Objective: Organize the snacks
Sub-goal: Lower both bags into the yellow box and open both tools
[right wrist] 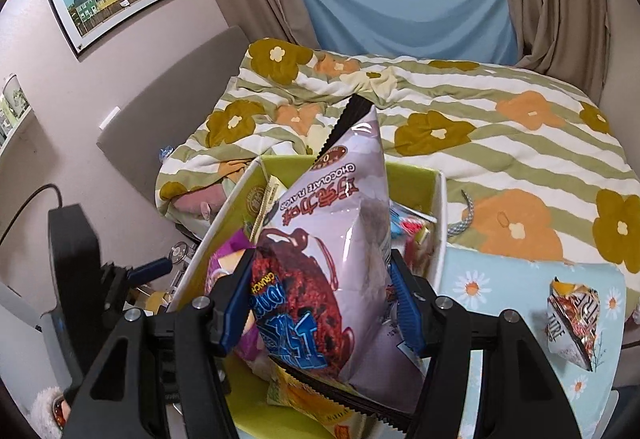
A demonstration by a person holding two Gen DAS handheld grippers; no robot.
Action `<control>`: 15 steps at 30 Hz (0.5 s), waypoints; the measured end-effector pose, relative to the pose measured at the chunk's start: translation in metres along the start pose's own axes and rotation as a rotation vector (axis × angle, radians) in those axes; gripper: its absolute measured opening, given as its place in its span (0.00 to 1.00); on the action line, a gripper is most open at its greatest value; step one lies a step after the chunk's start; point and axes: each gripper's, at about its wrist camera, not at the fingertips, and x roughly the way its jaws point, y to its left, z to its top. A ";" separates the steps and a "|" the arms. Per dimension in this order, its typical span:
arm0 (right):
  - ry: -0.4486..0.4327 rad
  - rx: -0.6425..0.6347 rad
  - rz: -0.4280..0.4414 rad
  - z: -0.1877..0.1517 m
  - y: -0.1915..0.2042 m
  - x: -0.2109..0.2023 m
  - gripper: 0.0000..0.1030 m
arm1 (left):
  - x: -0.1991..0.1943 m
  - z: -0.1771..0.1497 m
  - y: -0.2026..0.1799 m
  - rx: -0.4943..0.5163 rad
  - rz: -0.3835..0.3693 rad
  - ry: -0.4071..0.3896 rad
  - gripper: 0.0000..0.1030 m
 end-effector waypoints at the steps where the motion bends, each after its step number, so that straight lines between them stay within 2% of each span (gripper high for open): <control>1: -0.001 -0.001 0.002 0.003 0.002 0.002 0.56 | 0.000 0.001 0.002 0.000 -0.001 0.000 1.00; 15: 0.053 -0.044 0.070 0.053 0.040 0.069 0.58 | 0.008 0.007 0.035 -0.025 -0.007 -0.003 1.00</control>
